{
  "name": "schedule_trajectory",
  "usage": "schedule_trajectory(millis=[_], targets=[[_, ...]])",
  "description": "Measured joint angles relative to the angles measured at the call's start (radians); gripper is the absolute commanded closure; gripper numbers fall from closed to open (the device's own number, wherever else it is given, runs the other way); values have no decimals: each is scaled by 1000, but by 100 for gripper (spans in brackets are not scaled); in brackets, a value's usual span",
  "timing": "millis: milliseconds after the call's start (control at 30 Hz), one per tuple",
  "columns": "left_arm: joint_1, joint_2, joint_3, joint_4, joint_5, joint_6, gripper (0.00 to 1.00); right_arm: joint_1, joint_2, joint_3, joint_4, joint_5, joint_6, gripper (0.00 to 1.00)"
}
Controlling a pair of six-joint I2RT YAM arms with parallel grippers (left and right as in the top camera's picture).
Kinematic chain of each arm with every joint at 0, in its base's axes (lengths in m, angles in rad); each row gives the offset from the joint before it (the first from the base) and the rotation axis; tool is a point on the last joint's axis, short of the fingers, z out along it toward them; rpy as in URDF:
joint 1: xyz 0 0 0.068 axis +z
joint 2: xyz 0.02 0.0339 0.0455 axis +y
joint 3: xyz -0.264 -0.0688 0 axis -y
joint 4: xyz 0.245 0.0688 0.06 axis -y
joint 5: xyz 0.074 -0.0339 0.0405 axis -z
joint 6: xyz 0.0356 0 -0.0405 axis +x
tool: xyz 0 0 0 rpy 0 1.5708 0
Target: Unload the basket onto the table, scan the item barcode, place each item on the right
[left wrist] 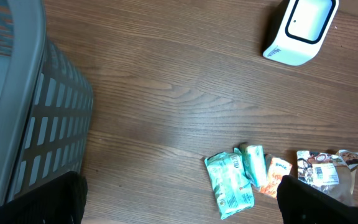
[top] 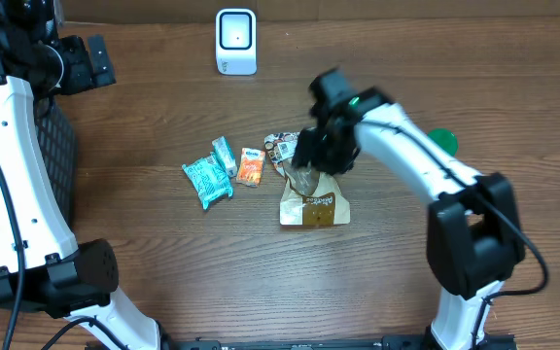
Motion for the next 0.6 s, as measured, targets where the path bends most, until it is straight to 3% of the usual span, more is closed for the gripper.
schedule_trajectory(millis=[267, 400, 600], targets=[[0, 0, 0, 0, 0, 0, 0, -153, -51, 56, -91, -48, -154, 47], [0, 0, 0, 0, 0, 0, 0, -178, -38, 13, -90, -121, -224, 38], [0, 0, 0, 0, 0, 0, 1, -179, 34, -86, -83, -216, -323, 33]])
